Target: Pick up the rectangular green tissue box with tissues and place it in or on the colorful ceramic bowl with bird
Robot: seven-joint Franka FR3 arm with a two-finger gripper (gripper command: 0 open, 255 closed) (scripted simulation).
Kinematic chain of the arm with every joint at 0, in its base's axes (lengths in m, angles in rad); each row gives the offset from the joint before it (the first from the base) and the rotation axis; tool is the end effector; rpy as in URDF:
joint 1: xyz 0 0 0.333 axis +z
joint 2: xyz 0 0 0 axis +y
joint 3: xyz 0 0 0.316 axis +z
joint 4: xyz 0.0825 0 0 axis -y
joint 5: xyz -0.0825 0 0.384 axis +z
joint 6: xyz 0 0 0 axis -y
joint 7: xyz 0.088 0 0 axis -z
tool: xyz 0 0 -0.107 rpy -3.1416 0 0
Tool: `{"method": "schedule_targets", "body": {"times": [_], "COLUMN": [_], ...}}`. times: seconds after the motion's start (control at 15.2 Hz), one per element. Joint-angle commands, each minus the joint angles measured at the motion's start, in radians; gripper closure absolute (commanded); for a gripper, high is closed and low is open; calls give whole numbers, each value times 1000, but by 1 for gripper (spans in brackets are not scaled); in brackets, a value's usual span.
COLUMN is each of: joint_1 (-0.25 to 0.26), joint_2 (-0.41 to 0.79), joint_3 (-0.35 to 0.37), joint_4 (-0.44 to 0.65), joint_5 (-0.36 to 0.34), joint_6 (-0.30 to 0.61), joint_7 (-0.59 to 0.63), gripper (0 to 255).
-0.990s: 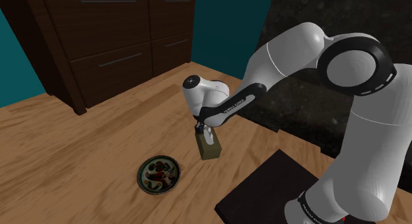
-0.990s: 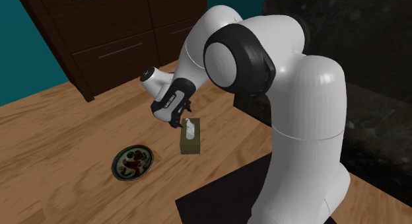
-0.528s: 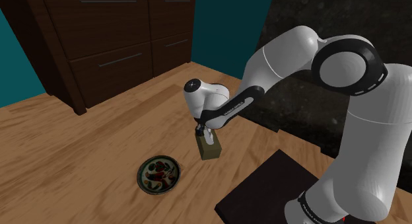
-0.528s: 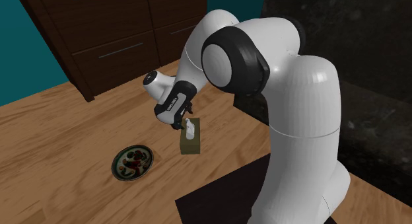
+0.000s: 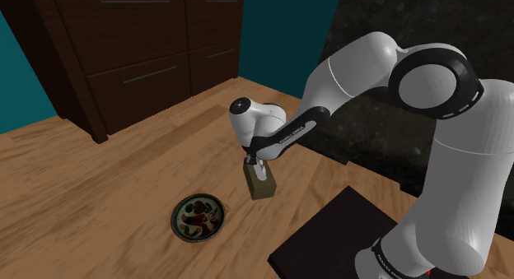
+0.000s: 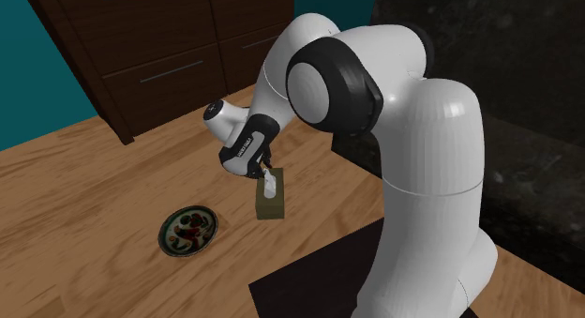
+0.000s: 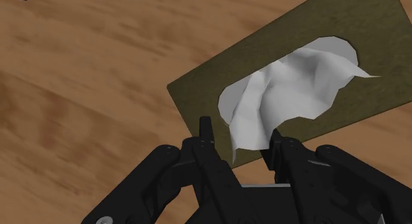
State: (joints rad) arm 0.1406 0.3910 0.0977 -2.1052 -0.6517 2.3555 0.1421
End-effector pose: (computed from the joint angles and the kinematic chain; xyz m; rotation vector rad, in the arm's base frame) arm 0.5540 0.1261 0.2207 2.6186 0.7949 -0.0685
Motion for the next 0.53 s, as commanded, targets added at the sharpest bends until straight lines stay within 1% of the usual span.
{"method": "schedule_targets", "body": {"times": [0.0,0.33,0.46], "joint_1": [1,1,-2], "joint_2": [2,1,-20], "joint_3": [1,1,6], "joint_4": [-1,-3,-5], "joint_5": [1,0,13], "joint_6": [0,1,-16], "joint_7": [-1,0,-15], "gripper": [255,255,255]}}
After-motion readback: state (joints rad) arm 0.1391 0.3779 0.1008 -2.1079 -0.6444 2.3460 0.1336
